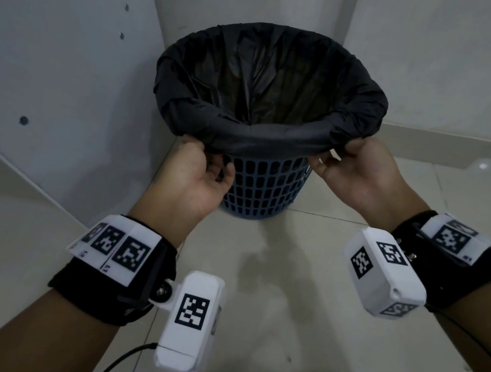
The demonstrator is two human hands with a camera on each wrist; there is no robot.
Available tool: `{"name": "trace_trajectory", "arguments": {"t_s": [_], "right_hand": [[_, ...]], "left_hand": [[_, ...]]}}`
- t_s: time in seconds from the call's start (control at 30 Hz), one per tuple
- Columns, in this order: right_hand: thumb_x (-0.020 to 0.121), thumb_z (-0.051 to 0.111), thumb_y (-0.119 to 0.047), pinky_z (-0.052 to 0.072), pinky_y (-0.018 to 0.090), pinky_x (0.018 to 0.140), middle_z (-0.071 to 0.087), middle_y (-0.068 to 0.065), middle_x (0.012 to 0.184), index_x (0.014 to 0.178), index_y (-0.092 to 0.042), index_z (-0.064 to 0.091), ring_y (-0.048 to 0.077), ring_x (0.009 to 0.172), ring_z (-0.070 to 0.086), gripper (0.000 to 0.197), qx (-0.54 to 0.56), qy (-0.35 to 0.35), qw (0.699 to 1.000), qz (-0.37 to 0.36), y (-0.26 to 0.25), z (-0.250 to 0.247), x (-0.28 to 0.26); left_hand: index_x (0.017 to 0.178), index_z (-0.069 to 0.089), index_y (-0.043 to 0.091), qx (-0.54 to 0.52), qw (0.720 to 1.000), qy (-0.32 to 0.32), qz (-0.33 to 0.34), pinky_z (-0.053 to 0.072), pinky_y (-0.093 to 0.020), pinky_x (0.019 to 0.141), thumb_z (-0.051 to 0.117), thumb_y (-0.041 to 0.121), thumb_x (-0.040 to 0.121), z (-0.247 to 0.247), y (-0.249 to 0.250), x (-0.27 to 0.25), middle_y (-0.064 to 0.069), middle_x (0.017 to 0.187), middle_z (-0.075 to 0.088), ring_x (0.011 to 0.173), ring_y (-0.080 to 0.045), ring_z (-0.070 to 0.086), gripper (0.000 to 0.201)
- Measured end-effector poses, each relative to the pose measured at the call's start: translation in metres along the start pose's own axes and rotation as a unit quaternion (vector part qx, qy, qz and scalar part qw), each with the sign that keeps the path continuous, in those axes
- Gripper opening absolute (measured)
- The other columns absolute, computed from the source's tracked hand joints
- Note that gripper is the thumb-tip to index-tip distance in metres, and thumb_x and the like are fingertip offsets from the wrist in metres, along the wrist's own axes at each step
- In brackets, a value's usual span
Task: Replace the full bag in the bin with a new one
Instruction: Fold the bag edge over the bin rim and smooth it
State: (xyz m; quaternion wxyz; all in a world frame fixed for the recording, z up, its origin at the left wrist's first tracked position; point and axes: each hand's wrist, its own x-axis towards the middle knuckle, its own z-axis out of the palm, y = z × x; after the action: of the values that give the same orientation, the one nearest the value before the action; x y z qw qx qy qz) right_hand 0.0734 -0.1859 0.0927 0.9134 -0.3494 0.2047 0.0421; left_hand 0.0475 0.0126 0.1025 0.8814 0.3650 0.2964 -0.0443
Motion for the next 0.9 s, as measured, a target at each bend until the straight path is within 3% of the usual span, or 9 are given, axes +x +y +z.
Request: {"name": "trace_trajectory", "arguments": {"t_s": [0.07,0.17,0.23,0.3,0.37,0.5,0.63,0.77,0.9], "right_hand": [[0.093,0.026,0.009,0.06,0.042,0.076,0.063,0.015,0.117,0.134,-0.005,0.051,0.031,0.109,0.062,0.05,0.006,-0.007,1.0,0.004,-0.001,0.001,0.0],[0.099,0.026,0.003,0.054,0.048,0.094,0.065,0.012,0.123,0.135,-0.004,0.051,0.03,0.111,0.062,0.045,0.002,-0.019,1.0,-0.006,-0.002,-0.003,-0.001],[0.104,0.027,-0.009,0.048,0.049,0.103,0.063,0.011,0.133,0.138,-0.006,0.052,0.031,0.119,0.06,0.042,0.008,-0.034,0.999,-0.003,-0.003,-0.009,-0.003],[0.105,0.032,-0.02,0.048,0.048,0.104,0.063,0.01,0.134,0.138,-0.01,0.054,0.03,0.122,0.059,0.042,0.022,-0.044,0.999,0.0,-0.004,-0.012,-0.005],[0.104,0.035,-0.029,0.047,0.048,0.103,0.063,0.01,0.134,0.136,-0.011,0.057,0.031,0.121,0.06,0.043,0.035,-0.046,0.998,-0.003,-0.004,-0.013,-0.006],[0.101,0.037,-0.049,0.046,0.051,0.104,0.066,0.014,0.129,0.133,-0.006,0.057,0.034,0.121,0.061,0.057,0.047,-0.059,0.997,-0.007,-0.008,-0.012,-0.005],[0.105,0.037,-0.027,0.053,0.047,0.096,0.064,0.014,0.131,0.135,-0.008,0.055,0.032,0.12,0.061,0.04,0.016,-0.048,0.999,-0.011,-0.011,-0.006,0.0],[0.107,0.03,-0.018,0.052,0.047,0.096,0.059,0.016,0.136,0.139,-0.004,0.05,0.031,0.125,0.057,0.041,0.013,-0.027,1.0,-0.002,-0.009,-0.003,0.006],[0.108,0.025,-0.017,0.05,0.047,0.1,0.057,0.019,0.138,0.142,-0.002,0.047,0.034,0.127,0.056,0.043,0.007,-0.026,1.0,0.009,-0.006,0.0,0.009]], "left_hand": [[0.119,0.059,0.016,-0.02,1.0,-0.011,0.015,0.051,-0.023,0.062,0.046,0.021,0.106,0.001,0.001,-0.001,0.0,0.083,0.058,0.069,-0.01,0.054,0.019],[0.123,0.06,0.01,-0.077,0.995,-0.018,0.053,0.058,-0.022,0.073,0.049,0.01,0.104,0.001,0.001,-0.004,-0.005,0.097,0.063,0.084,-0.013,0.062,0.022],[0.109,0.063,0.008,-0.11,0.992,-0.028,0.058,0.056,-0.026,0.087,0.049,0.02,0.105,-0.002,0.0,-0.009,-0.006,0.103,0.065,0.092,-0.015,0.064,0.018],[0.104,0.064,0.011,-0.121,0.991,-0.037,0.051,0.054,-0.03,0.095,0.054,0.036,0.102,-0.005,0.0,-0.013,-0.006,0.107,0.067,0.101,-0.017,0.066,0.027],[0.103,0.065,0.011,-0.112,0.992,-0.041,0.039,0.055,-0.031,0.094,0.059,0.041,0.098,-0.005,0.002,-0.016,-0.006,0.108,0.068,0.104,-0.018,0.066,0.031],[0.095,0.062,0.01,-0.082,0.996,-0.025,0.027,0.053,-0.032,0.092,0.054,0.035,0.102,0.0,0.007,-0.016,-0.005,0.102,0.067,0.099,-0.018,0.064,0.028],[0.1,0.06,0.008,-0.089,0.995,-0.021,0.029,0.05,-0.032,0.092,0.049,0.027,0.105,0.003,0.01,-0.014,-0.006,0.098,0.065,0.091,-0.018,0.064,0.023],[0.113,0.058,0.002,-0.112,0.993,-0.019,0.031,0.051,-0.035,0.09,0.045,0.022,0.107,0.007,0.011,-0.013,-0.011,0.099,0.065,0.089,-0.022,0.063,0.025],[0.133,0.053,0.001,-0.114,0.993,-0.02,0.033,0.049,-0.037,0.096,0.04,0.022,0.108,0.007,0.012,-0.013,-0.012,0.116,0.062,0.109,-0.024,0.061,0.034]]}}
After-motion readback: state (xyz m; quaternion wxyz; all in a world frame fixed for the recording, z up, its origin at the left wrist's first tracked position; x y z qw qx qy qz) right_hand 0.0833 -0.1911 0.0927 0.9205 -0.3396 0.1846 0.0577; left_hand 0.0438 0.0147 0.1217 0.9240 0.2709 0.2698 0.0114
